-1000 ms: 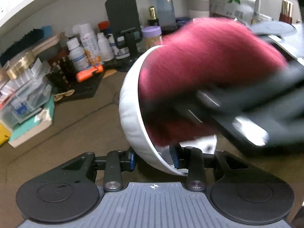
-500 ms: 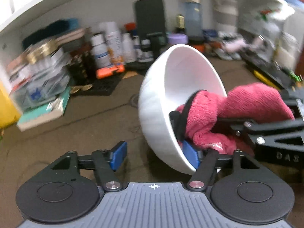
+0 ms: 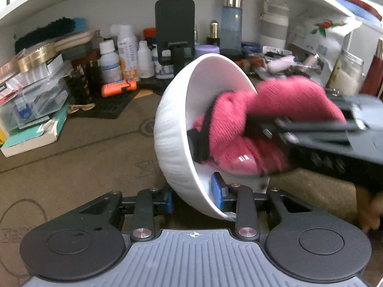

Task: Clean bowl
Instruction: 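Hold the bowl with the left gripper while the right gripper rubs the towel across the bottom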

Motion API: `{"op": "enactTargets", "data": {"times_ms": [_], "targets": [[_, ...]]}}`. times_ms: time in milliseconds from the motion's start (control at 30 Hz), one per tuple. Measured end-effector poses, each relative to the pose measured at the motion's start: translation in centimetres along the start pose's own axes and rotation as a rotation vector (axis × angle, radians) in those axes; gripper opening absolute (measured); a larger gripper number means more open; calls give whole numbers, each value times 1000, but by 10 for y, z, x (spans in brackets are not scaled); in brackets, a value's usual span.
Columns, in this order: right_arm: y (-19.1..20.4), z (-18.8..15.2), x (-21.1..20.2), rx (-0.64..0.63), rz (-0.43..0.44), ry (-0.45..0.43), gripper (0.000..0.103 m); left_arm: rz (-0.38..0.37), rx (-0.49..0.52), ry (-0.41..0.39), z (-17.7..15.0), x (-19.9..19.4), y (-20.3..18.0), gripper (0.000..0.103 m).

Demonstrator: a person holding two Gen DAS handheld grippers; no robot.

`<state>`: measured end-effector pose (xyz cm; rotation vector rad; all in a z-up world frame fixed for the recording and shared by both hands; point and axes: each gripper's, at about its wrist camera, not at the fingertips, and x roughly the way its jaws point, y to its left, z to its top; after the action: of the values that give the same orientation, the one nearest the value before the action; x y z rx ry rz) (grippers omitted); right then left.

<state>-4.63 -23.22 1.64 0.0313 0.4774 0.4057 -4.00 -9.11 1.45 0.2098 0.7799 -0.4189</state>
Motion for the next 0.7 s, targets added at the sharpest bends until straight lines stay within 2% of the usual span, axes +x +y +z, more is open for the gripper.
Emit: {"op": "enactTargets", "data": {"times_ms": [67, 133, 233, 300, 400, 533, 567, 633, 700], "targets": [[3, 8, 3, 11, 44, -6, 21, 15, 6, 4, 0, 0, -1, 35], [9, 16, 1, 23, 131, -12, 21, 32, 17, 5, -1, -1, -3, 36], [22, 20, -9, -23, 225, -21, 21, 41, 17, 10, 1, 0, -1, 37], [32, 17, -25, -93, 236, -41, 21, 43, 17, 9, 2, 0, 0, 37], [30, 4, -46, -116, 211, -35, 21, 39, 18, 9, 2, 0, 1, 37], [5, -28, -38, -97, 54, 69, 22, 37, 21, 8, 2, 0, 2, 38], [1, -34, -36, -96, 40, 66, 22, 33, 28, 7, 3, -1, 1, 39], [-3, -34, -36, -75, 40, 64, 22, 35, 37, 13, 3, 0, -2, 41], [0, -27, -29, -87, 3, 54, 22, 33, 32, 14, 4, 0, -1, 43]]}}
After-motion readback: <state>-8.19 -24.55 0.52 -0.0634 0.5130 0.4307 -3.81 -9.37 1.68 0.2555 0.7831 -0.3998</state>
